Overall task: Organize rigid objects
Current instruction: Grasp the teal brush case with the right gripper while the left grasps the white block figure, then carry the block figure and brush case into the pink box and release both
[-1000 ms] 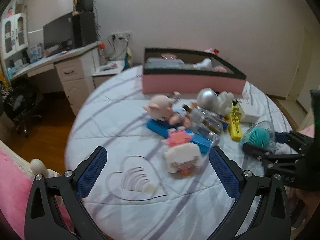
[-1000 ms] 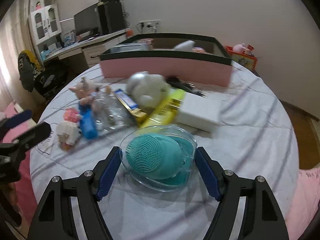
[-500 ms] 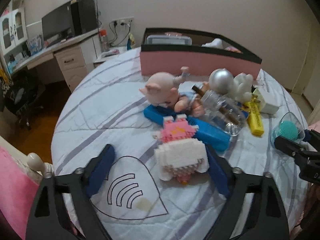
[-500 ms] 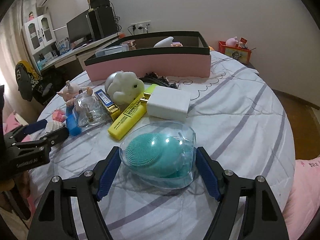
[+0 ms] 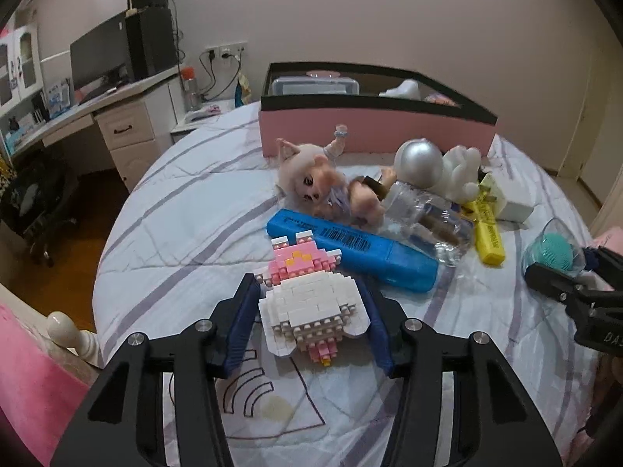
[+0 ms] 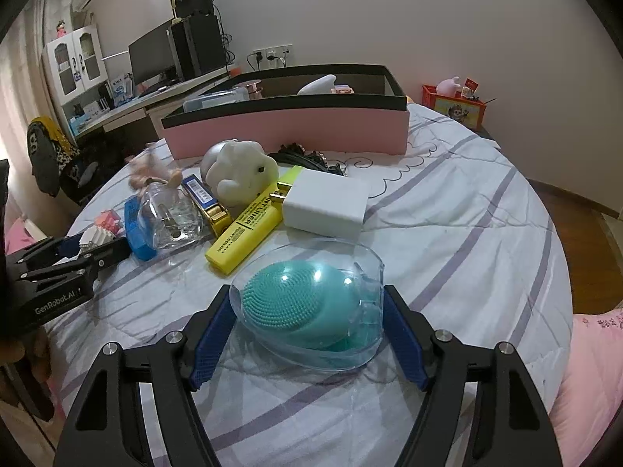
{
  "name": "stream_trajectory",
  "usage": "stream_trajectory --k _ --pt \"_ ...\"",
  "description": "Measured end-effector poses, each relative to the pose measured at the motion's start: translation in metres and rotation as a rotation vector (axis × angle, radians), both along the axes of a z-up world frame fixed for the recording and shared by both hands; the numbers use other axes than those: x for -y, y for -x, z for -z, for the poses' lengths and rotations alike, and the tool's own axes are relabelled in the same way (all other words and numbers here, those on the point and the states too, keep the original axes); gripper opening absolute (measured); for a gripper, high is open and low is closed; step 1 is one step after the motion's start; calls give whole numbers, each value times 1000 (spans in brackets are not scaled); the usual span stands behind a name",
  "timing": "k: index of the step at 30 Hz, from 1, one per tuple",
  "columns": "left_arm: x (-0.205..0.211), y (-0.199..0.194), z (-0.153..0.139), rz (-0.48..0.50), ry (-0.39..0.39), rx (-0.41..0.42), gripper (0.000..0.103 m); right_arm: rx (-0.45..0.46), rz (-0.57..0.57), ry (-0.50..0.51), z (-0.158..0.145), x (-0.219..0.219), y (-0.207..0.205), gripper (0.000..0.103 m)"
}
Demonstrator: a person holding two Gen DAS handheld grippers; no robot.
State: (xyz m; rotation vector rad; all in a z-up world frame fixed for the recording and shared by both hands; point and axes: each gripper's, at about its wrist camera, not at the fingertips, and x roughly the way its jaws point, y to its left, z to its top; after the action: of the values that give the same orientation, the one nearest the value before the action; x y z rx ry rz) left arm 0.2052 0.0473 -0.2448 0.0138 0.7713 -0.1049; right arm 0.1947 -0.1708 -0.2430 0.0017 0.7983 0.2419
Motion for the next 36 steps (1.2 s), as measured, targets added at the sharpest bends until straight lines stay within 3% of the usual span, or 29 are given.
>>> stream_trajectory --k 8,17,24,36 --pt "2 15 -19 16 39 56 52 28 -7 -24 -8 1 12 75" --pt "15 37 -64 24 20 203 52 116 -12 -42 -36 2 26 74" --pt "24 46 -97 40 9 283 52 207 -17 -49 -69 0 33 74" --pt "35 73 -170 20 -29 522 52 425 -39 -55 -149 -8 50 74"
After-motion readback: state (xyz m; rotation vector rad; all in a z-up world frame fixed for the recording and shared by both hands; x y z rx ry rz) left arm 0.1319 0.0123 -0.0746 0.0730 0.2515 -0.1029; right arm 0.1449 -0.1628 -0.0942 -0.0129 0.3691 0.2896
